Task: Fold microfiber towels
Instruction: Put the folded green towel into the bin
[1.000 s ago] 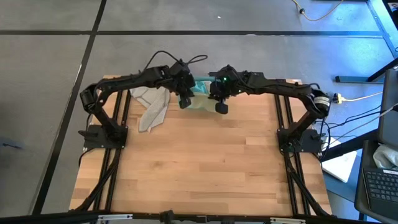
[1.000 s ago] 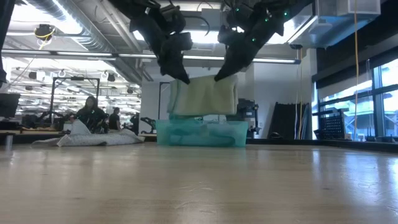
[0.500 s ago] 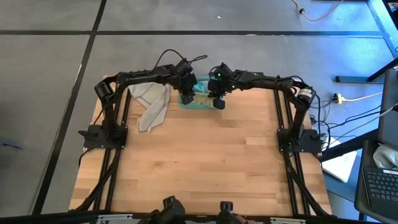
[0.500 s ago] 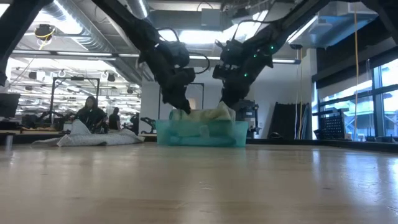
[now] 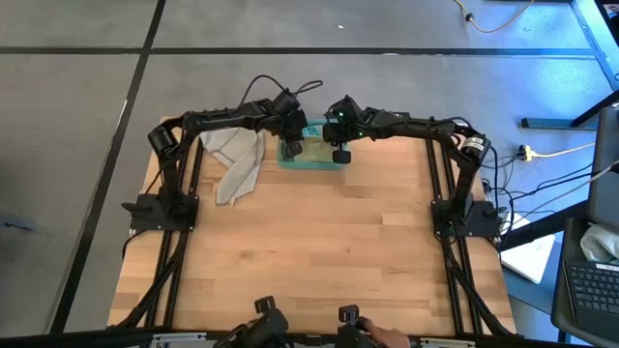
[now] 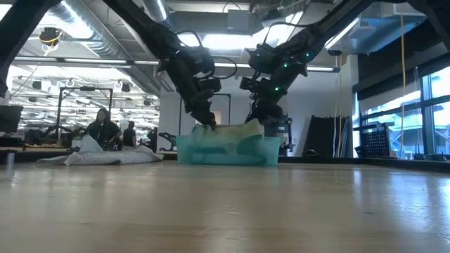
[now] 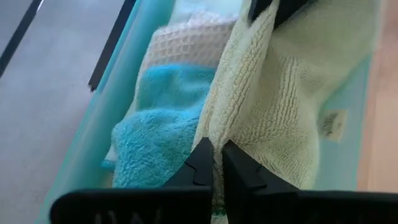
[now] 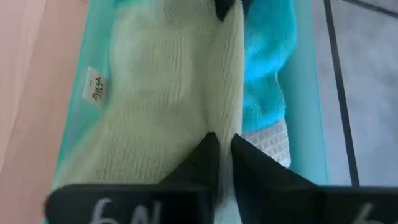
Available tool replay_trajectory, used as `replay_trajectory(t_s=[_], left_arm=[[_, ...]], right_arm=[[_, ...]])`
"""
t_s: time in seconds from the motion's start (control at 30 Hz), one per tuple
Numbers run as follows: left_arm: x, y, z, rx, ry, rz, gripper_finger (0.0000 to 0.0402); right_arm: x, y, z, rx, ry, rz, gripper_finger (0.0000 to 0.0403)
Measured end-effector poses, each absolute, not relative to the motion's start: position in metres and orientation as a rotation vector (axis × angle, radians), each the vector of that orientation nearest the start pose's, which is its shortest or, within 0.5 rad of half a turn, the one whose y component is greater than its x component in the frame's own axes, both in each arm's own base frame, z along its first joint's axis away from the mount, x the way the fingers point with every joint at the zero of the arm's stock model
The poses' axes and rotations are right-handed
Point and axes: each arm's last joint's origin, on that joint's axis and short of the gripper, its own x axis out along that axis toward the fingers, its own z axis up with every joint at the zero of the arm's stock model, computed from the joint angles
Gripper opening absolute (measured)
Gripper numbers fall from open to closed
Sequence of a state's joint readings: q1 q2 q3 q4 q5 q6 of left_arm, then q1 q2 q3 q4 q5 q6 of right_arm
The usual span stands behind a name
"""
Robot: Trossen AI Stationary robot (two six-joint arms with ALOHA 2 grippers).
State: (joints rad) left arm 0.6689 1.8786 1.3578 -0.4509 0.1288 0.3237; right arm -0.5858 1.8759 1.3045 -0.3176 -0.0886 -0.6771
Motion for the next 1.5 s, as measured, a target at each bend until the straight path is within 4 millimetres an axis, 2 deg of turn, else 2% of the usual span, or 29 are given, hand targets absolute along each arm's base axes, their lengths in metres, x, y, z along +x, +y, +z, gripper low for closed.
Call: replay_trajectory(t_s=[0.17, 0.37, 0.57, 0.77, 0.93, 1.03, 1.13, 1.23, 1.27, 1.43, 1.5], left_arm=[[0.304, 0.246, 0.201, -0.063, 1.07, 0.449, 0.004], [0.296, 0.252, 0.216, -0.054, 1.03, 0.49, 0.0089], [0.291, 0.248, 0.231, -0.059, 0.992, 0.472, 0.0101], [0.285, 0.234, 0.249, -0.116, 0.978, 0.47, 0.0099], [0.279, 0.207, 0.284, -0.108, 0.91, 0.465, 0.0099], [0.27, 0.192, 0.31, -0.047, 0.851, 0.504, 0.0093], [0.261, 0.18, 0.33, -0.07, 0.772, 0.533, 0.0086], [0.252, 0.165, 0.345, -0.129, 0.725, 0.559, 0.008], [0.249, 0.159, 0.349, -0.141, 0.72, 0.576, 0.0078], [0.232, 0.131, 0.355, -0.076, 0.837, 0.679, 0.0068], [0.225, 0.124, 0.349, -0.089, 0.883, 0.671, 0.0064]], right_arm=[[0.331, -0.223, 0.202, -0.291, 1.023, -0.275, 0.0094], [0.334, -0.231, 0.228, -0.224, 0.999, -0.483, 0.0168], [0.339, -0.231, 0.253, -0.144, 0.947, -0.469, 0.0197], [0.348, -0.224, 0.268, 0.089, 0.763, -0.221, 0.0183], [0.346, -0.211, 0.252, 0.218, 0.864, -0.257, 0.0152], [0.345, -0.209, 0.25, 0.182, 0.919, -0.304, 0.013], [0.35, -0.213, 0.255, 0.094, 0.848, -0.311, 0.0109], [0.357, -0.222, 0.257, 0.101, 0.745, -0.322, 0.0093], [0.36, -0.224, 0.253, 0.128, 0.734, -0.317, 0.0089], [0.37, -0.225, 0.201, 0.227, 0.881, -0.269, 0.0085], [0.372, -0.221, 0.196, 0.231, 0.918, -0.263, 0.0085]])
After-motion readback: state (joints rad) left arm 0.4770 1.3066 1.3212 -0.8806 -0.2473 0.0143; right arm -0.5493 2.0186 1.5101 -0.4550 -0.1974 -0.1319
